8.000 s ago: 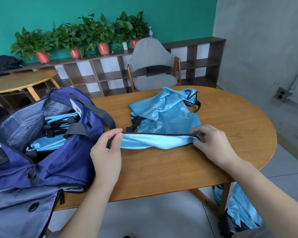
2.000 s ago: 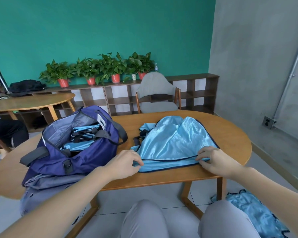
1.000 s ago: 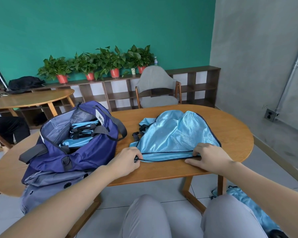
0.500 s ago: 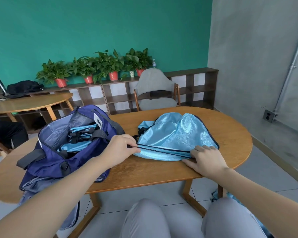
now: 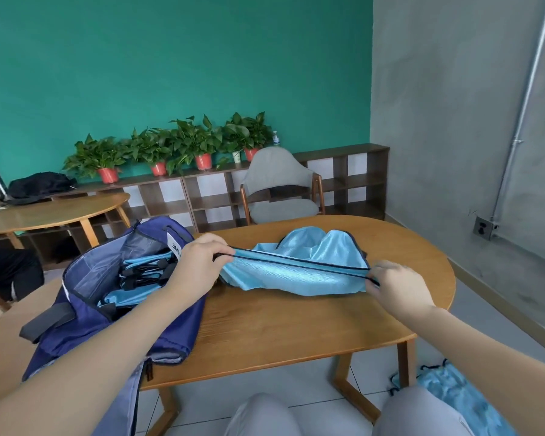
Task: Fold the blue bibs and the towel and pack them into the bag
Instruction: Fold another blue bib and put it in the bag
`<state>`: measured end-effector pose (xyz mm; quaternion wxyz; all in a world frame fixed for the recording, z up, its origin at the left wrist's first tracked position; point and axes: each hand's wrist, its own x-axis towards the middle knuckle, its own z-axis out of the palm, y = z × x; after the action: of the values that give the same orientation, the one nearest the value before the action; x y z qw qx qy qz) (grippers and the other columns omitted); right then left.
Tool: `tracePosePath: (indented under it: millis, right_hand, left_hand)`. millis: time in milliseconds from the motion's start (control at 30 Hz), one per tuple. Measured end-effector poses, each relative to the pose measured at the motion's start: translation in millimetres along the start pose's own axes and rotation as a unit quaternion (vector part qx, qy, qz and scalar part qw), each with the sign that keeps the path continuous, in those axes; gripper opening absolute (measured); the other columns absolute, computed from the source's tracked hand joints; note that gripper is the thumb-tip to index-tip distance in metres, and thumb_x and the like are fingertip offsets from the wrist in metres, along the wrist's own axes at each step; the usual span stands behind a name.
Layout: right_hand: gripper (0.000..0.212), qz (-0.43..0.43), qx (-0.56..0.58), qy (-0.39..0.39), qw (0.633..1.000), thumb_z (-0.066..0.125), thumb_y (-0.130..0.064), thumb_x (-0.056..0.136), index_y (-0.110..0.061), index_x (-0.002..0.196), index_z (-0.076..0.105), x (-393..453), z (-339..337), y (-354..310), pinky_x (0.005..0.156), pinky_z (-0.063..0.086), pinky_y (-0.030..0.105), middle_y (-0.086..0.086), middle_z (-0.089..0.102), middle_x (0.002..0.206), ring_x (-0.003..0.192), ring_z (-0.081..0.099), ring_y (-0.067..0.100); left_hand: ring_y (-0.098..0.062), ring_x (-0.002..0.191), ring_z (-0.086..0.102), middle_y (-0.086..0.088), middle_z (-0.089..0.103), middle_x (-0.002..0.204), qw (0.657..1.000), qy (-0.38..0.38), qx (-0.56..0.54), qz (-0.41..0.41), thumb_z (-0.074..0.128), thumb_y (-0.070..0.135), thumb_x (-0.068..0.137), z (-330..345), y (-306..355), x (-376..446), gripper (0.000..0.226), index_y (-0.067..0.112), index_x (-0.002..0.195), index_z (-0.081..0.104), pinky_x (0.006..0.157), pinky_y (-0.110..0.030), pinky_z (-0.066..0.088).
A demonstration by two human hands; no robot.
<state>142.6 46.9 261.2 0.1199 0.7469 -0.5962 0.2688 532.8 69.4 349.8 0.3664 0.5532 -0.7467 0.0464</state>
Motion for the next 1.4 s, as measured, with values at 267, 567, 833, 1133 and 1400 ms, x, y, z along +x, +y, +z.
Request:
tracePosePath:
  millis: [267,567,833,1133,1400]
  right_hand:
    - [0.025,0.069,0.116,0.099,0.986,0.052,-0.009,0.101,-0.007,0.114,0.073,83,-97,-15,0.092,0.052,0.036,0.008,0.066,0.118,0.105,0.064,0.028]
    - [0.022,0.109,0.313,0.196,0.923,0.051,-0.012,0.103,-0.012,0.116,0.069,152,-253,-48,0.059,0.042,0.027,0.003,0.065,0.108,0.072,0.053,0.018]
    - [0.015,0.04,0.349,0.23,0.908,0.07,-0.024,0.094,-0.011,0.095,0.077,151,-381,-57,0.068,0.043,0.031,0.012,0.072,0.088,0.074,0.056,0.023]
    - [0.014,0.002,0.321,0.179,0.93,0.076,-0.02,0.09,-0.01,0.1,0.077,137,-449,-53,0.086,0.041,0.027,-0.002,0.072,0.1,0.096,0.065,0.019]
    - [0.02,0.017,0.467,0.029,0.883,0.078,0.0,0.082,0.005,0.101,0.072,123,-452,-46,0.088,0.055,0.031,0.016,0.073,0.101,0.09,0.067,0.023]
  left_hand:
    - [-0.035,0.104,0.064,-0.015,0.075,0.106,0.994,0.055,0.086,0.046,0.065,-0.003,0.094,-56,20,68,0.017,0.002,0.101,0.079,0.094,-0.024,0.037]
    - [0.003,0.06,0.053,0.005,0.073,0.097,0.978,0.208,-0.014,-0.011,0.064,0.017,0.098,-193,103,130,0.017,0.019,0.106,0.079,0.068,-0.01,0.037]
    - [-0.009,0.063,0.054,0.01,0.07,0.083,0.964,0.252,-0.083,0.01,0.067,0.014,0.095,-299,161,137,0.017,0.027,0.099,0.077,0.064,-0.016,0.047]
    - [-0.007,0.091,0.067,0.012,0.074,0.089,0.974,0.217,-0.055,0.011,0.081,0.027,0.085,-352,181,119,0.007,0.022,0.09,0.079,0.073,-0.013,0.043]
    - [-0.005,0.094,0.068,0.013,0.076,0.09,0.976,0.191,-0.107,0.003,0.085,0.035,0.081,-364,178,104,0.01,0.027,0.082,0.08,0.089,-0.028,0.05]
